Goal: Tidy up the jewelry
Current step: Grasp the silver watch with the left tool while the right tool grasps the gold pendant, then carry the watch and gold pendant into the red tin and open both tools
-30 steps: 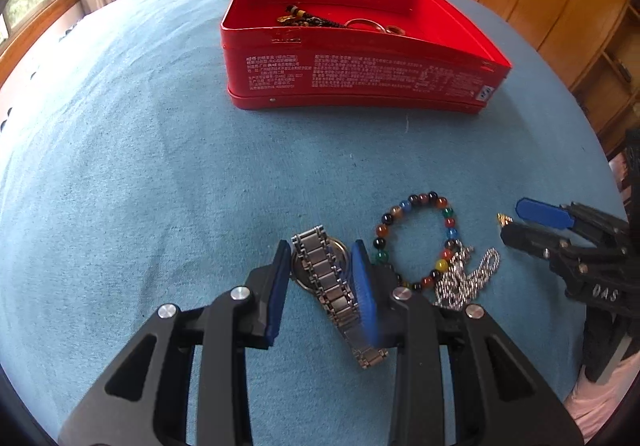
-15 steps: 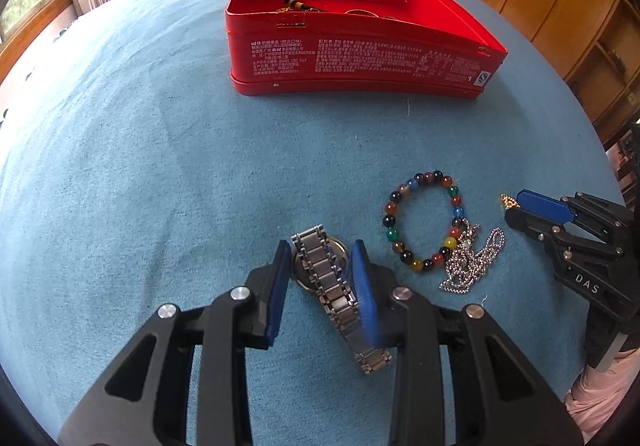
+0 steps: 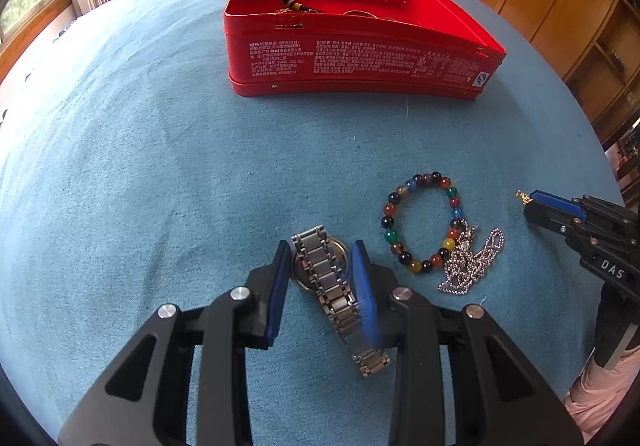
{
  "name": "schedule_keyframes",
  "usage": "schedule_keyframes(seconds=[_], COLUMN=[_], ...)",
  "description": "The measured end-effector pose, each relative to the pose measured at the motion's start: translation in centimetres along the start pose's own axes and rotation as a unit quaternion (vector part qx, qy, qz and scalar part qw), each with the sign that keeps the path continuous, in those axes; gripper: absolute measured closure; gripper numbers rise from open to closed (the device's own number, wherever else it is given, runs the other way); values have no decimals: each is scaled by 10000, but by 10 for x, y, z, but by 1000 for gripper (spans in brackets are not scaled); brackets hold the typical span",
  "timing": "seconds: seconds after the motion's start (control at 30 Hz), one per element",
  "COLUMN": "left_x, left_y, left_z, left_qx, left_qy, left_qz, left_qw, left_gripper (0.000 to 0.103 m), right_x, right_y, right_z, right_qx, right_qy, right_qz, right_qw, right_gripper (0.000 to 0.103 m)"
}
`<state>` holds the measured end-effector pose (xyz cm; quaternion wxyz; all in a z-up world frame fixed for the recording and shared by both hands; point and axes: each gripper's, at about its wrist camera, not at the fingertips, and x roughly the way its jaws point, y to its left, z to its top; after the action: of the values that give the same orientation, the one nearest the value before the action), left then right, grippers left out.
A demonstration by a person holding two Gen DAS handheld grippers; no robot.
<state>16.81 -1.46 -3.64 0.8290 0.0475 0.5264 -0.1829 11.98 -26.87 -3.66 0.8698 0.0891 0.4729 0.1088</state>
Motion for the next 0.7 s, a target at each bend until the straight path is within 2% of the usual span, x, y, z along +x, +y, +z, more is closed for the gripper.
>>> schedule_keyframes(seconds=[0.2, 0.37, 0.53, 0.7], left_x=[-14, -39, -56, -77], left_y=[1, -2, -1, -3], left_z=[2, 12, 36, 73], left_qx=[-66, -75, -175, -257], left_qy=[-171, -501, -690, -1047], left_qz=[-40, -34, -43, -109], left_qw=[9998, 9987, 9975, 9941], left_gripper=[73, 73, 73, 73], right_x=[-12, -31, -51, -55], right_y=[-6, -1, 7, 16], right_z=[5, 19, 44, 80], right_qx=[96, 0, -141, -282], right_qy=[-78, -280, -550, -721], right_qz=[38, 41, 40, 147], right_qw=[9999, 9996, 9984, 9969], right_gripper=[84, 84, 84, 84])
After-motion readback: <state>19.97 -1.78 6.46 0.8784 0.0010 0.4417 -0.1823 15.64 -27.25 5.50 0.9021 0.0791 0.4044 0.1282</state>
